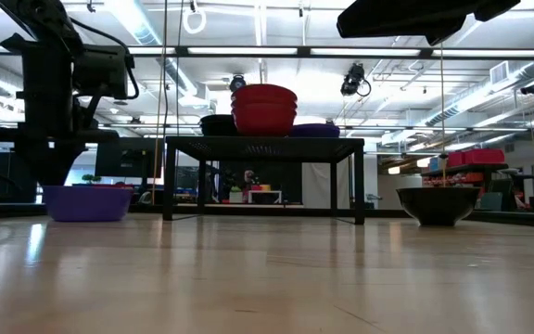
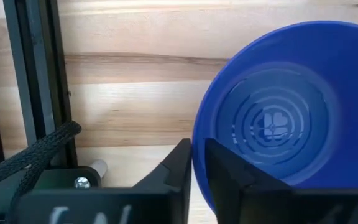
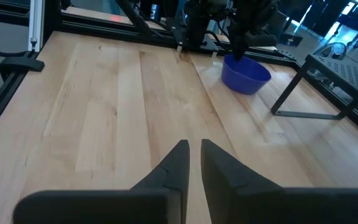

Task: Pick & Place Mini bowls
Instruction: Stack the blue bowl on the blue bowl on the shelf

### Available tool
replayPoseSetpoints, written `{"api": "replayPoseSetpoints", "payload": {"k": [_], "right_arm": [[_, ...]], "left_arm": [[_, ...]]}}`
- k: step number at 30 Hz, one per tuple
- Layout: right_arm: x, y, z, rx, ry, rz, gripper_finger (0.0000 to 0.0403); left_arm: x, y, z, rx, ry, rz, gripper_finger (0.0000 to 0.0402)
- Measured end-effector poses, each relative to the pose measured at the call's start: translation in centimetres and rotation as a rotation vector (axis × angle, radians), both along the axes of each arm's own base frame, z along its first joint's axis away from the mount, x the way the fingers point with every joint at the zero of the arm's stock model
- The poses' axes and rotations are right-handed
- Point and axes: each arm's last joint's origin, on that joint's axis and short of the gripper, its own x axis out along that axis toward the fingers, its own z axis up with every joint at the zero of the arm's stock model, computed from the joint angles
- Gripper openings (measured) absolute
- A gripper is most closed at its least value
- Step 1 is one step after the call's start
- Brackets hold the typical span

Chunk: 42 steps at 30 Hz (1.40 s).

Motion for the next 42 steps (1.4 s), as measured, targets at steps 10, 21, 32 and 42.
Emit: {"api": "replayPoseSetpoints", "payload": {"k": [10, 21, 32, 42], "right_arm": [[0.0, 0.3, -0.1, 0.043, 0.038, 0.092, 0.0043], [-1.4, 1.8, 0.3, 0.070, 0.105, 0.294, 0.0043], [-5.5, 0.3, 3.9, 0.124, 0.244, 0.297, 0.0043], [-8.9, -5.4, 7.6, 0.119, 0.369, 0.145, 0.0043]], "left_arm": [[0.3, -0.6, 0.1, -0.084, -0.030, -0.089, 0.0008], [2.9, -5.0, 3.3, -0.199, -0.166, -0.299, 0.0005], [6.9, -10.8, 6.9, -0.116, -0.293, -0.439, 0.0003], [16.8, -12.4, 9.5, -0.101, -0.285, -0.696, 0.0003]]}}
